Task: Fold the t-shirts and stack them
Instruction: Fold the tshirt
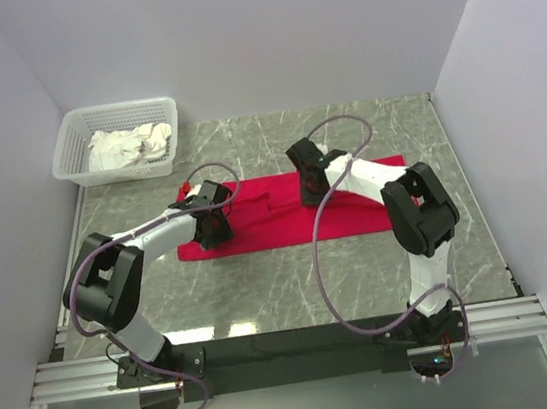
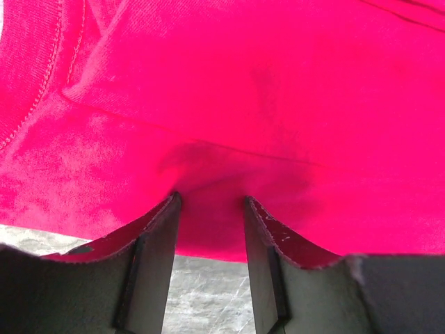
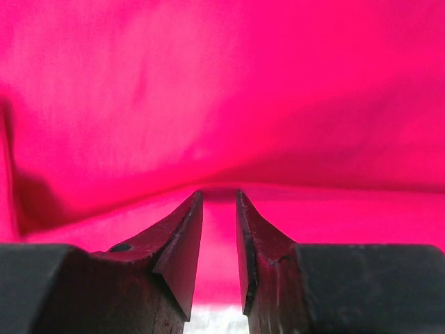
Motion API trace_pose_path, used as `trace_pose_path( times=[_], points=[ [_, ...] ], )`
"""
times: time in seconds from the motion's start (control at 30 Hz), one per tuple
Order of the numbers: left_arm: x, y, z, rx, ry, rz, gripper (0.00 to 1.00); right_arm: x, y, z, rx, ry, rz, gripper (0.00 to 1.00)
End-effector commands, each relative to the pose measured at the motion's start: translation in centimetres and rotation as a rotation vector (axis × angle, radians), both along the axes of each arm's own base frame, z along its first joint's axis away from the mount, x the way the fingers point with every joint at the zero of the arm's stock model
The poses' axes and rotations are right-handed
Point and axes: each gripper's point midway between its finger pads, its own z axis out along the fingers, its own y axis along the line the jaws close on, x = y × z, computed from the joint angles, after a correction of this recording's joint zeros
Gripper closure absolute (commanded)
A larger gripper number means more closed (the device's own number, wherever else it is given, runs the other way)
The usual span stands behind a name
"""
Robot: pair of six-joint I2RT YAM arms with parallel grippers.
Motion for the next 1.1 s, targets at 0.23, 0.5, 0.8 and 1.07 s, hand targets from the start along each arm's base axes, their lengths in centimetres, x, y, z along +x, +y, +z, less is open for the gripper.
trace_pose_path(
  times=[0.23, 0.5, 0.8, 1.07],
  points=[
    [-2.3, 2.5, -1.2, 0.079, 0.058, 0.038, 0.53, 7.2, -7.2, 3.9, -0.096, -0.129, -0.160, 0.65],
    [-2.4, 4.4, 1.7, 0.027, -0.009, 0.112, 0.44, 2.0, -13.6, 5.5, 0.062, -0.131, -0.318, 0.64],
    [-0.1, 6.0, 4.7, -0.055, -0.113, 0.191, 0.40, -3.1, -18.7, 2.5, 0.271, -0.054, -0.505, 0.65],
    [-1.2, 6.9, -0.6, -0.081, 0.025, 0.256, 0.56, -5.3, -21.3, -0.9, 0.246, 0.032, -0.618, 0.67]
  ],
)
